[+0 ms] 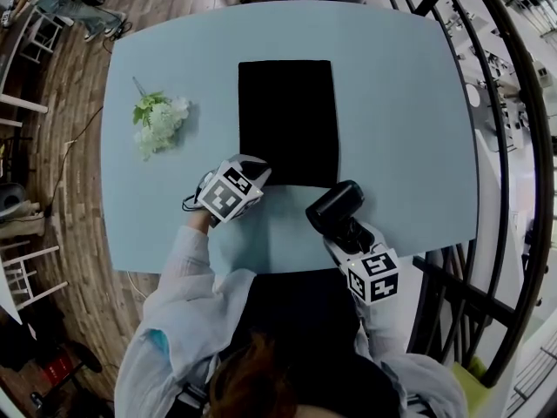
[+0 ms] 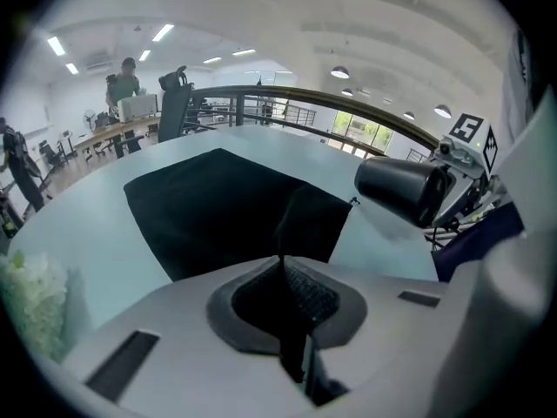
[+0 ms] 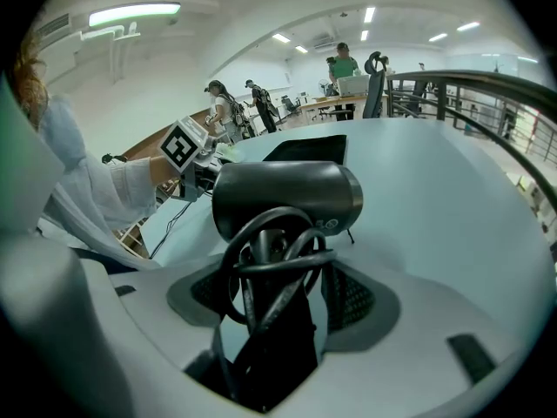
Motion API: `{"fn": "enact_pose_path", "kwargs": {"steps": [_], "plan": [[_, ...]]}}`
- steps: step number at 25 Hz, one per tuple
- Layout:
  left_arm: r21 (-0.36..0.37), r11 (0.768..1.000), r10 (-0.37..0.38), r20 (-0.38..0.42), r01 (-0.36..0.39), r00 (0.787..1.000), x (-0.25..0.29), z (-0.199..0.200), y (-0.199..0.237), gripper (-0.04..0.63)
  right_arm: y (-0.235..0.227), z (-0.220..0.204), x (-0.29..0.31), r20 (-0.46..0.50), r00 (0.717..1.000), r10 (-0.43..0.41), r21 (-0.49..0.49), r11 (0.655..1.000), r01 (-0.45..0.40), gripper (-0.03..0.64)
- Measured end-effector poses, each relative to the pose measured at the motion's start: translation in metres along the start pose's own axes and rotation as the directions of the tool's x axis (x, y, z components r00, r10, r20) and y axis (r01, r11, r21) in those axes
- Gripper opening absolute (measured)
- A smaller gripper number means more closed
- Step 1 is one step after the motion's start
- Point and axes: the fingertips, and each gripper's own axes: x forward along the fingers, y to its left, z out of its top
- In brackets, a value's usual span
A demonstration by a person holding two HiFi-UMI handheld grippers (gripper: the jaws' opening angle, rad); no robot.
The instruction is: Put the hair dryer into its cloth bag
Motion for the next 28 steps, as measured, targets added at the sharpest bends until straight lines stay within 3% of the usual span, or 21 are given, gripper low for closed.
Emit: {"fn": "enact_pose_path", "kwargs": {"steps": [6,11,22,28], "plan": [[-0.022,0.997,-0.069,0.041,0.07,0.997,-0.011,0.012,-0.006,0.023,0.001,0.002,0.002,-0.003,1.0,0.006,-0.007,1.0,-0.006,0.308],[-0.058,0.992,-0.104,0.14,0.113,0.985,-0.025,0.039,-0.011,0.021,0.011,0.007,0.004,-0.003,0.999,0.037,-0.04,0.998,-0.037,0.308],[-0.03,0.988,-0.141,0.256,0.153,0.957,-0.051,0.076,-0.032,0.023,0.059,0.021,0.045,-0.033,0.979,0.199,-0.106,0.974,-0.201,0.307],[0.025,0.978,-0.206,0.261,0.206,0.943,-0.07,0.075,-0.057,0.022,0.055,0.035,0.059,-0.019,0.981,0.194,-0.068,0.978,-0.195,0.305]]}}
